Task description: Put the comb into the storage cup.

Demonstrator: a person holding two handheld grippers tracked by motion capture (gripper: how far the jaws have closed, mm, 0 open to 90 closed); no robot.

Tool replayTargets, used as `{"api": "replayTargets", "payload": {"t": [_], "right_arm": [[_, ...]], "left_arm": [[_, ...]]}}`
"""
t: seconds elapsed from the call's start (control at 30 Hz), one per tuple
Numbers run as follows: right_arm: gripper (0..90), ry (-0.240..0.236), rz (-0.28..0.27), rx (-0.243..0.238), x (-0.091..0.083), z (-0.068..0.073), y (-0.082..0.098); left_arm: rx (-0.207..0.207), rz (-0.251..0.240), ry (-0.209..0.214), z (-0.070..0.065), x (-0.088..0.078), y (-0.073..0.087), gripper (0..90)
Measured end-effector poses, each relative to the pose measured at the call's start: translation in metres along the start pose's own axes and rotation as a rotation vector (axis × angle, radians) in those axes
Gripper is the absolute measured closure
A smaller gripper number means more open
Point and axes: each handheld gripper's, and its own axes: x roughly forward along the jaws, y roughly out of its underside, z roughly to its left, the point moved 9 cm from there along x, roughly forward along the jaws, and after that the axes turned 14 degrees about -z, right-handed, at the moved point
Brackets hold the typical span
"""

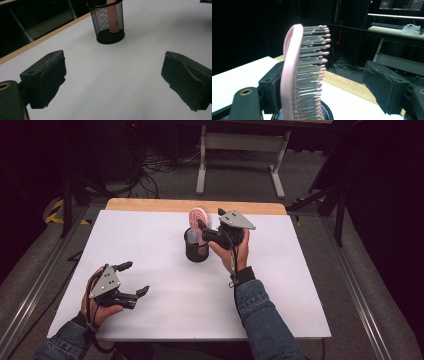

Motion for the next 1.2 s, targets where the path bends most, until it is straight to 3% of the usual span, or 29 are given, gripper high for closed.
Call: {"api": "replayTargets", "payload": {"t": [0.37, 0.8, 1.2], "right_arm": [[21.9, -0.016, -0.011, -0.014, -0.006, 0.004, -0.005], [19.3, -0.043, -0.061, 0.056, -0.020, -0.002, -0.016], [16.1, -0.052, -0.067, 0.037, -0.033, -0.004, -0.020]], "left_arm": [[0.000, 0.002, 0.000, 0.000, 0.000, 0.000, 6.7], [-0.001, 0.004, 0.000, 0.000, 0.000, 0.001, 6.7], [0.002, 0.005, -0.003, 0.000, 0.001, 0.001, 6.7]]}}
